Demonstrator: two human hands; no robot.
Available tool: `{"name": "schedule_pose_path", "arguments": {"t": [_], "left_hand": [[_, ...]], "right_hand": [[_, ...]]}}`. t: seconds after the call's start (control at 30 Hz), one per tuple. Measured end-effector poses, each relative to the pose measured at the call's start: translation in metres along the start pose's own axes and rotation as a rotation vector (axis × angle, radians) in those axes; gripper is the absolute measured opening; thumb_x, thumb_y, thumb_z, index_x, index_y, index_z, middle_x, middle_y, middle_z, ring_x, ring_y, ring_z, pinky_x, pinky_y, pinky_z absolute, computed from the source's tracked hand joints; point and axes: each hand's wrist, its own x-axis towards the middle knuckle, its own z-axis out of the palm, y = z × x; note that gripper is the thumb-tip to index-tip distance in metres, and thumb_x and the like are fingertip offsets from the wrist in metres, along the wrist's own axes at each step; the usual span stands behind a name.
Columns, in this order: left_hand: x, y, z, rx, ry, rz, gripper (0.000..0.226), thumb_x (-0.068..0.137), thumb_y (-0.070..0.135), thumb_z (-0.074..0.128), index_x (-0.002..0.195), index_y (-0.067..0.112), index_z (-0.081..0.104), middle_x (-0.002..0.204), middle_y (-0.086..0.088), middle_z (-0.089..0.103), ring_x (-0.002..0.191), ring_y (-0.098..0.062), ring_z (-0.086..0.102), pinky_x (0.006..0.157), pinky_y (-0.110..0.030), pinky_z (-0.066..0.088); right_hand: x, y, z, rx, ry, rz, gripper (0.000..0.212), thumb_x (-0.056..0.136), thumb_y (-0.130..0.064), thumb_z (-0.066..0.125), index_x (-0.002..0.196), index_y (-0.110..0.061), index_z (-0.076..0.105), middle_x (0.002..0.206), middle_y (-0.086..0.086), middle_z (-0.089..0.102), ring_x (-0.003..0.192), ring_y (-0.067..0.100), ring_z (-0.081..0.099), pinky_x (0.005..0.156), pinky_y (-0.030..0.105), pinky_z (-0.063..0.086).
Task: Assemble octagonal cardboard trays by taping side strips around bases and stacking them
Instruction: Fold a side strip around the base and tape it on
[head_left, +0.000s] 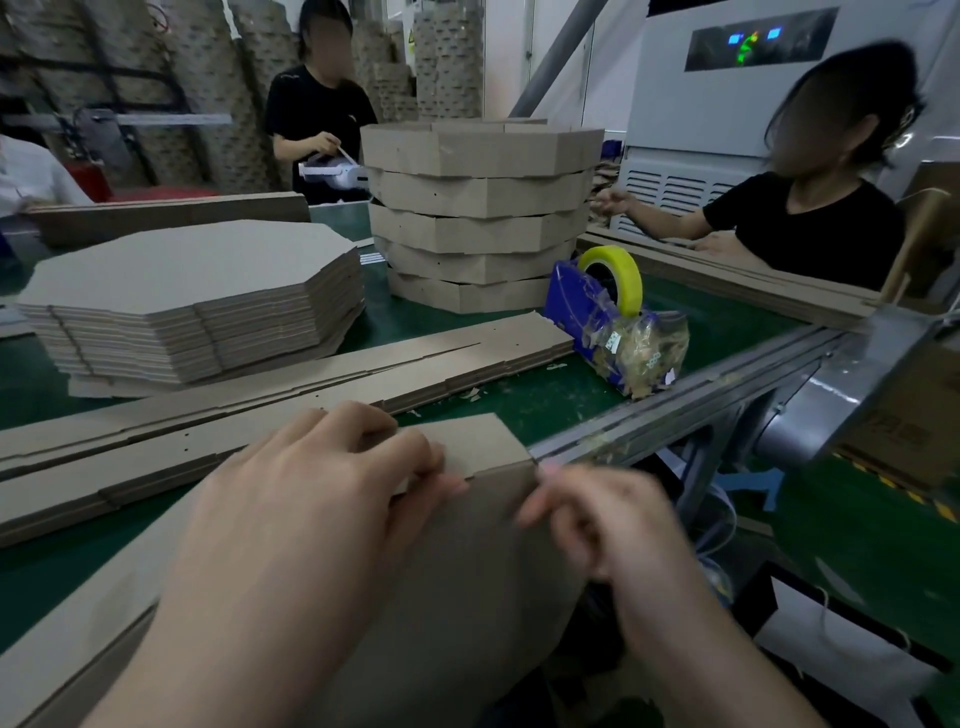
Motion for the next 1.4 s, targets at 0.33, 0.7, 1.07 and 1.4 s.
{"name": "schedule_pose_path", "arguments": {"t": [0.33,0.7,1.07,1.4], "left_hand": [[-0.003,-0.002,-0.002,0.087,-0.032,0.118,0.021,0.076,0.054,0.057,0.083,0.036,0.066,0.088,0.008,0.063,0.072,-0.021,0.065,0.054,-0.014,0.010],[-0.003,-0.007,-0.001,0.090,-0.025,0.091,0.032,0.060,0.052,0.076,0.085,0.036,0.066,0.090,0.010,0.063,0.072,-0.020,0.065,0.054,-0.024,0.028],[-0.003,-0.011,-0.002,0.082,-0.017,0.077,0.035,0.055,0.052,0.080,0.082,0.036,0.064,0.087,0.010,0.063,0.070,-0.019,0.065,0.053,-0.021,0.022],[-0.004,-0.015,-0.004,0.157,-0.037,0.102,0.033,0.067,0.052,0.063,0.099,0.044,0.066,0.092,0.011,0.064,0.075,-0.018,0.065,0.052,-0.019,0.024]], "right_hand": [[0.189,-0.012,-0.145,-0.671,0.509,0.004,0.037,0.093,-0.046,0.051,0.118,-0.022,0.063,0.127,0.008,0.055,0.097,0.023,0.056,0.084,0.039,0.046],[0.209,-0.013,-0.166,0.015,0.374,0.302,0.008,0.080,-0.019,0.068,0.075,-0.014,0.073,0.075,-0.003,0.066,0.045,0.004,0.025,0.047,0.017,0.025],[0.197,-0.015,-0.155,0.298,0.456,0.089,0.007,0.071,-0.015,0.066,0.064,-0.017,0.067,0.063,-0.010,0.061,0.051,0.004,0.041,0.067,0.030,0.039],[0.144,0.022,-0.157,-0.201,0.564,-0.044,0.022,0.090,-0.007,0.059,0.070,-0.001,0.067,0.072,0.012,0.062,0.073,0.024,0.055,0.087,0.047,0.046]]}}
